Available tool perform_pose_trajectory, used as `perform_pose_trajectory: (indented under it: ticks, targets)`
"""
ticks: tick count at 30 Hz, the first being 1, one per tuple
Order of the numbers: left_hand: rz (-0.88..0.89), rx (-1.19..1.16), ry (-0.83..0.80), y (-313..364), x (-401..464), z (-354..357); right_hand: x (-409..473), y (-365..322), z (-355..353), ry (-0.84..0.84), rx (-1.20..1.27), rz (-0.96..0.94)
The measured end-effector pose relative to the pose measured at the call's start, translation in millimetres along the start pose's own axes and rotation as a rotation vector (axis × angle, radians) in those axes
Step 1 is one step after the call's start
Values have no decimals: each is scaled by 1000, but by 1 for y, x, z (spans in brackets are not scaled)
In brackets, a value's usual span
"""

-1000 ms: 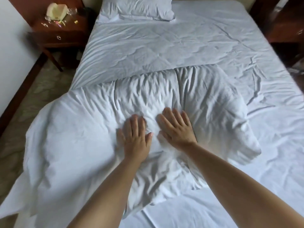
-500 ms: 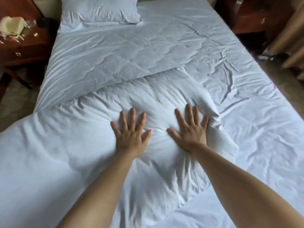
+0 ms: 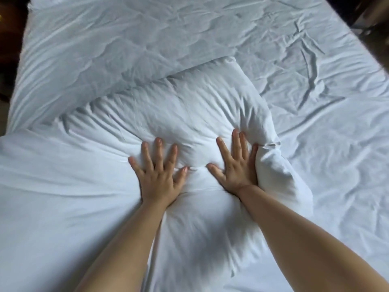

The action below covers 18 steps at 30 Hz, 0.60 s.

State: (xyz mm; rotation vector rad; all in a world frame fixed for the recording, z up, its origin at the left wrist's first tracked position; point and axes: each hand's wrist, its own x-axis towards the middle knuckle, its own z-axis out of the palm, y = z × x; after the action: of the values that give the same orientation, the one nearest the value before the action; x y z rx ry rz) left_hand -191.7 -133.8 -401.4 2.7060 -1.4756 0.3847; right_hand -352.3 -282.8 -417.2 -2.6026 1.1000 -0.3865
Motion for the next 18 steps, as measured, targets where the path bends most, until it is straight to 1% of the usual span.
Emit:
perform_pose_trajectory:
  ticks: [4, 6, 7, 9, 11, 13, 16, 18]
  targets:
    - [-40, -17, -134, 0, -1, -24, -5, -10, -31, -227, -56, 52]
    - [-101, -51, -203, 9, -1, -41, -14, -9, -54, -328, -126, 47]
    - [-131, -80, -226, 16, -4, -49, -22, -6, -66, -351, -161, 48]
    - [-144, -124, -259, 35, -17, -64, -45, 1, -84, -348, -210, 99]
    - [-86, -131, -270, 48, -38, -73, -68, 7, -94, -347, -252, 187]
    - [-36, -114, -275, 51, -52, -74, -84, 9, -92, -341, -240, 259]
    - [-28, -76, -302, 52, -51, -65, -84, 12, -82, -366, -194, 294]
    - [-30, -51, -416, 50, -41, -68, -79, 11, -82, -406, -189, 300]
